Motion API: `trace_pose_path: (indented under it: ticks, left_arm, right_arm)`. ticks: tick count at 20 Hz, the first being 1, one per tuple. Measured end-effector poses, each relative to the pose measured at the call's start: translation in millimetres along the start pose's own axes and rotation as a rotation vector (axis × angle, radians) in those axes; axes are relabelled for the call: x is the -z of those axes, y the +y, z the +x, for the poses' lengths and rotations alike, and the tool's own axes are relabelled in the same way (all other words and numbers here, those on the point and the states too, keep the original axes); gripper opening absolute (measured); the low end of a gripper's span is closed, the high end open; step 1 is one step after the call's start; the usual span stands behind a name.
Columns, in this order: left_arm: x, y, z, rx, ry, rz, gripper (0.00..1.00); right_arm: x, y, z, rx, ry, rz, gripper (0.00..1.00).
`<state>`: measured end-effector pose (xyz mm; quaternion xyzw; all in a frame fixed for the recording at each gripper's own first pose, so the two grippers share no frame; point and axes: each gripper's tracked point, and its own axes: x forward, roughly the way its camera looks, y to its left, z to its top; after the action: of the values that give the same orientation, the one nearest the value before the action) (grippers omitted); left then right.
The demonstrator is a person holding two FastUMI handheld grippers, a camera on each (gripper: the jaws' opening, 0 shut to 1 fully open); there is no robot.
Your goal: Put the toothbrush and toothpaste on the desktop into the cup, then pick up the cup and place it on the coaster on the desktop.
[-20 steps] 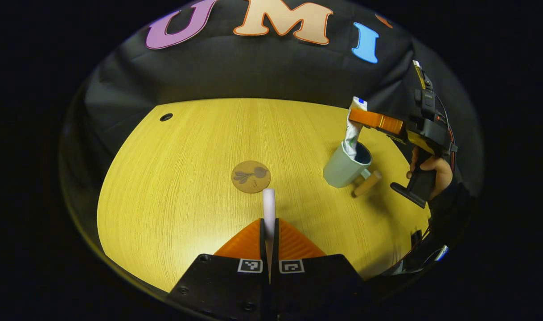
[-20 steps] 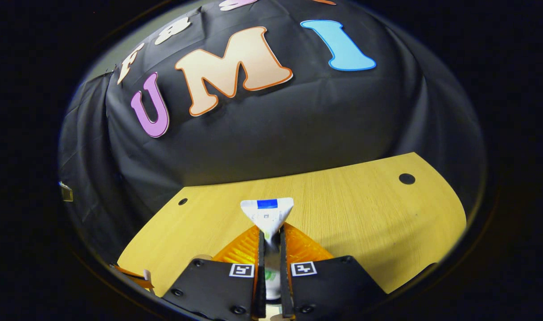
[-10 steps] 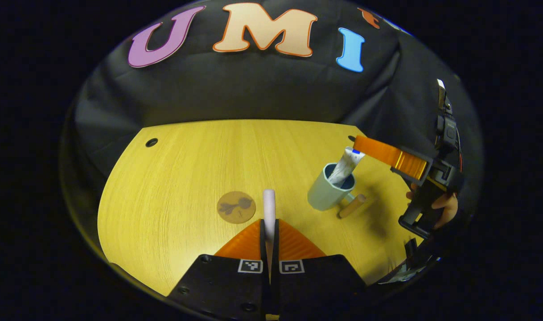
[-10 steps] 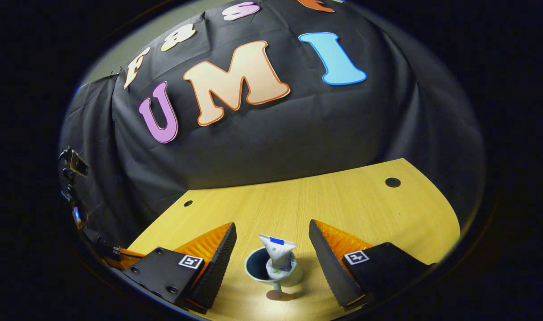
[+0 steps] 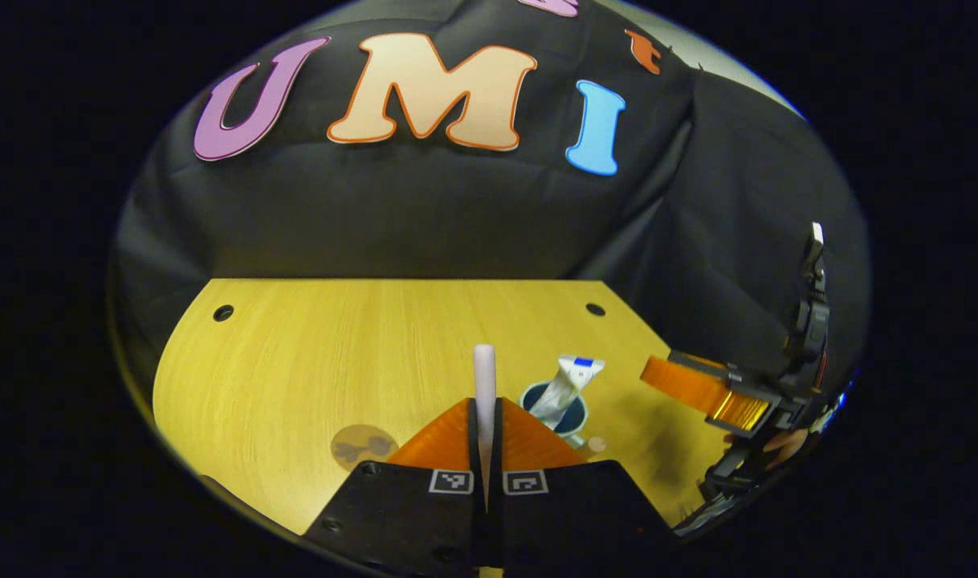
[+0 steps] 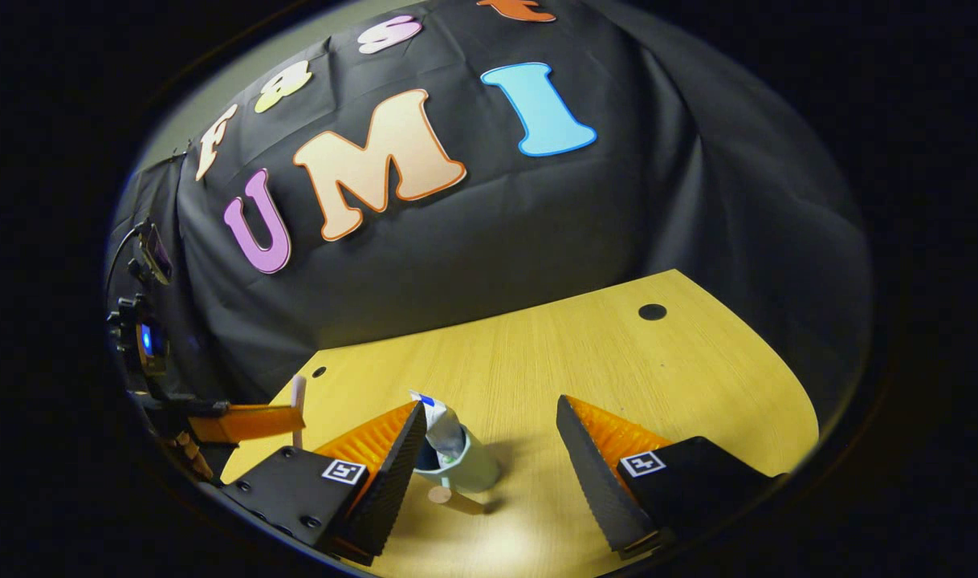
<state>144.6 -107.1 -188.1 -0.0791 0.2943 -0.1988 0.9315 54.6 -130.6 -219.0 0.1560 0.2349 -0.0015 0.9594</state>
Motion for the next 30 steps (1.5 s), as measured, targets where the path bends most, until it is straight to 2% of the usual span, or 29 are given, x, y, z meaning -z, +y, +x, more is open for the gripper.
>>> trace_pose_path:
  ticks: [4, 11, 14, 15, 16, 17, 19, 20, 21, 27, 28, 30]
  left_arm:
    - [-29.5, -19.3, 23.0, 0.058, -0.094, -0.101, 0.00]
    - [-41.9, -44.5, 61.6, 0.102, -0.126, -0.174, 0.00]
    - [-43.7, -44.7, 74.1, 0.083, -0.138, -0.183, 0.00]
    - [-45.4, -43.7, 80.7, 0.075, -0.146, -0.187, 0.00]
    - [-44.8, -42.2, 84.6, 0.065, -0.147, -0.188, 0.00]
    - [-44.8, -39.9, 90.1, 0.057, -0.152, -0.188, 0.00]
    - [-39.1, -37.8, 97.5, 0.042, -0.138, -0.183, 0.02]
    - [-35.9, -36.9, 100.3, 0.037, -0.129, -0.183, 0.00]
    - [-33.4, -36.9, 102.1, 0.032, -0.118, -0.186, 0.00]
    - [-25.0, -35.5, 91.6, 0.013, -0.091, -0.185, 0.00]
    - [-24.3, -36.4, 90.0, 0.017, -0.086, -0.178, 0.02]
    - [-20.6, -38.8, 85.3, 0.025, -0.078, -0.142, 0.01]
  right_arm:
    - [3.1, -12.5, -8.9, 0.020, 0.011, -0.001, 0.98]
    - [9.4, -34.2, -18.2, 0.052, 0.039, -0.007, 0.99]
    - [7.9, -44.9, -20.0, 0.068, 0.042, -0.007, 0.99]
    - [9.8, -47.4, -20.2, 0.070, 0.049, -0.004, 0.94]
    - [11.8, -50.2, -19.3, 0.072, 0.056, -0.003, 0.94]
    - [13.0, -53.1, -18.4, 0.074, 0.062, -0.003, 0.99]
    - [14.2, -57.7, -15.3, 0.076, 0.073, -0.001, 0.99]
    - [14.5, -59.2, -12.7, 0.076, 0.077, 0.004, 0.94]
    - [14.7, -60.7, -10.6, 0.076, 0.081, 0.010, 0.99]
    - [12.9, -56.5, 1.4, 0.063, 0.088, 0.040, 0.98]
    - [12.3, -54.7, 1.9, 0.061, 0.087, 0.043, 0.98]
    - [12.4, -48.9, 3.3, 0.054, 0.086, 0.046, 0.98]
